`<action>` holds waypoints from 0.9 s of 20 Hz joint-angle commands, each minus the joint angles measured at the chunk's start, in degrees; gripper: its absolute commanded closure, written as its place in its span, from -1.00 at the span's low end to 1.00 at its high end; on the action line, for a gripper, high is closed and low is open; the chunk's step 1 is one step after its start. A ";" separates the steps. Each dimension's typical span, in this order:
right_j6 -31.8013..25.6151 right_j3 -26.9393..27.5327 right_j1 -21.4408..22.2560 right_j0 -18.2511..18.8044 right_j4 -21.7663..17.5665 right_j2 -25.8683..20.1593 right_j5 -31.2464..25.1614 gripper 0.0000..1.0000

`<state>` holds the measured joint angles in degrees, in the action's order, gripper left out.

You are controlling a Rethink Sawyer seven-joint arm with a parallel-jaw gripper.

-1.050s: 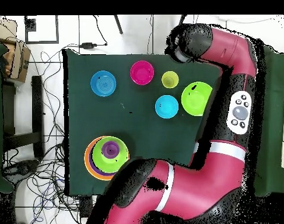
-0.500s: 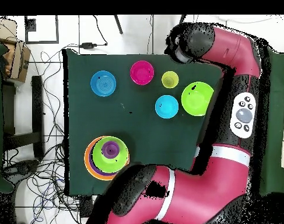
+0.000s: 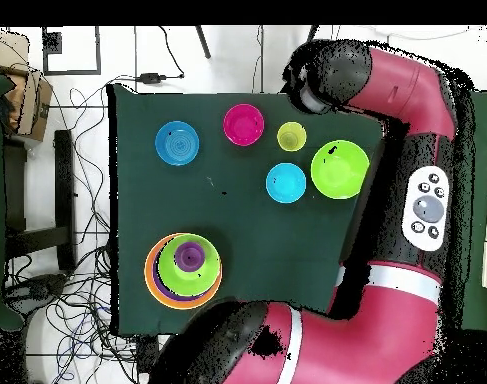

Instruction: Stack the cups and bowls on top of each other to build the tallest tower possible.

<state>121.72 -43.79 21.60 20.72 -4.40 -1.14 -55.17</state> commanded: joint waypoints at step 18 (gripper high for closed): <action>-7.85 -24.20 3.63 0.71 -5.24 -5.02 17.20 -1.00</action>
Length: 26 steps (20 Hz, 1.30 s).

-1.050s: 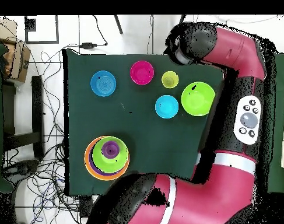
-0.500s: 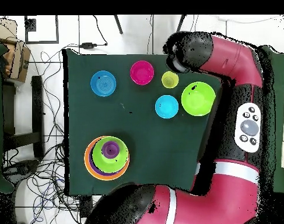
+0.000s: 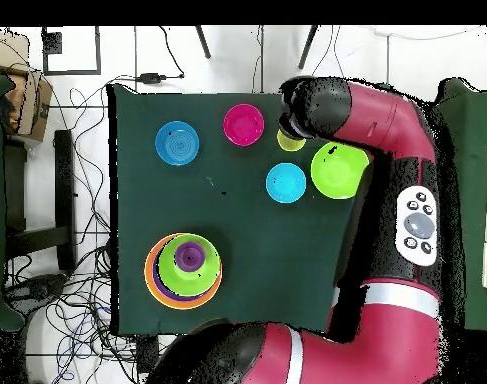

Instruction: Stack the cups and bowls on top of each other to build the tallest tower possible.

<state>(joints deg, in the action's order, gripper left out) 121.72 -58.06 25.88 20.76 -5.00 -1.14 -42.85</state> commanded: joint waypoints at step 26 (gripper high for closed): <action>-7.81 -17.45 0.29 5.27 -8.36 -9.72 14.24 1.00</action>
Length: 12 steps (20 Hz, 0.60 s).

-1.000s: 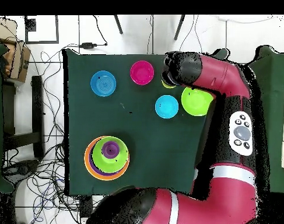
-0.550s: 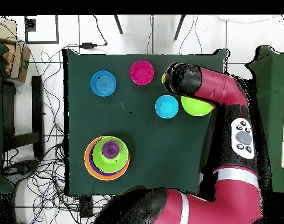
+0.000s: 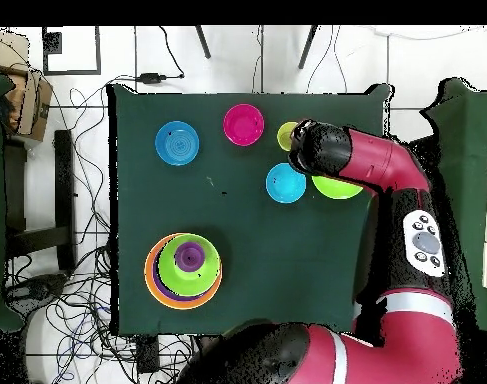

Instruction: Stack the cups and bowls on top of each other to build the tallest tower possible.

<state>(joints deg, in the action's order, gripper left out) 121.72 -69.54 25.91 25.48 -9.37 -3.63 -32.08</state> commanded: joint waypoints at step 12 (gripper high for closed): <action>-8.07 -3.63 -0.78 0.48 -5.40 -8.59 2.50 1.00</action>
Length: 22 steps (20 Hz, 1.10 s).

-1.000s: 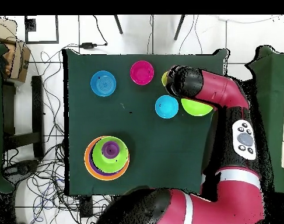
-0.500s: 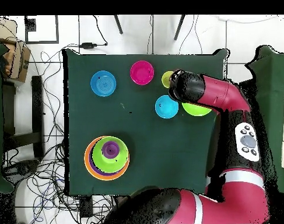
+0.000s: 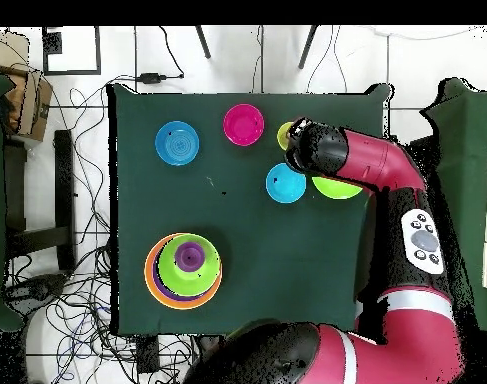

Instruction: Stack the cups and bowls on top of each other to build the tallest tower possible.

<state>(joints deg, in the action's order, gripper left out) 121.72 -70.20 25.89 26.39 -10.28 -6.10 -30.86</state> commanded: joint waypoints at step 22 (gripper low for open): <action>-9.85 -3.70 -1.02 1.26 -5.52 -7.46 0.51 -1.00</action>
<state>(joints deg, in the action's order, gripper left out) 121.72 -70.24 25.79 26.59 -10.28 -8.49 -30.86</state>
